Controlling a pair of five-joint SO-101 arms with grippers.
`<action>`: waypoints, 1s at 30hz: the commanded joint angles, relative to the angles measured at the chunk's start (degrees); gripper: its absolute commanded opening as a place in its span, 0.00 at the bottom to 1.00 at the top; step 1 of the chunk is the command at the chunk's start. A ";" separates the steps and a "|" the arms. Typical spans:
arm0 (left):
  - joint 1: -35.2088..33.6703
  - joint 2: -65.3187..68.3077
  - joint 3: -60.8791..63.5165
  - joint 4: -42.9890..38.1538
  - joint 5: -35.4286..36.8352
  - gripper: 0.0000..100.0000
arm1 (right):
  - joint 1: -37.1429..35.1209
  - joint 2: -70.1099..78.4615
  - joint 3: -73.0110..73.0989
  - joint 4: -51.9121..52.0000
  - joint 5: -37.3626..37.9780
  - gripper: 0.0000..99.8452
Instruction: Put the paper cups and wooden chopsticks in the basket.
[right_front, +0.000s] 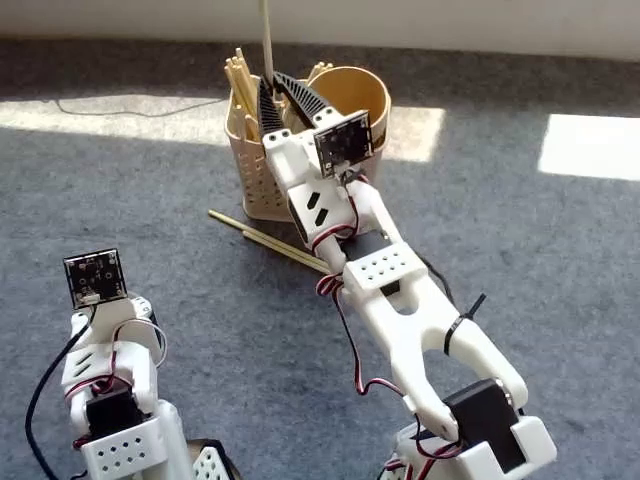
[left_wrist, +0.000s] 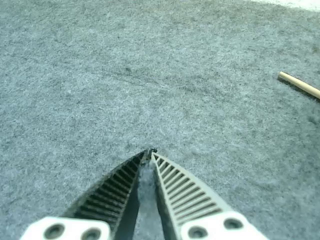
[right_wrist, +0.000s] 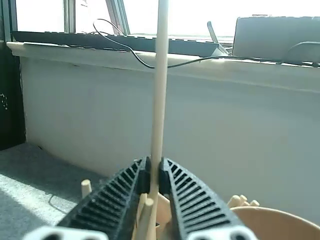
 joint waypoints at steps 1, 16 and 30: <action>-0.31 -0.40 1.10 -1.14 -0.44 0.01 | -1.10 -0.92 1.63 -0.40 -0.09 0.15; -0.31 -0.40 1.10 -1.14 -0.44 0.01 | -5.49 -15.96 -3.21 23.96 -0.35 0.12; -0.31 -0.40 1.10 -1.14 -0.44 0.01 | -9.19 -21.76 -25.71 67.12 -0.44 0.12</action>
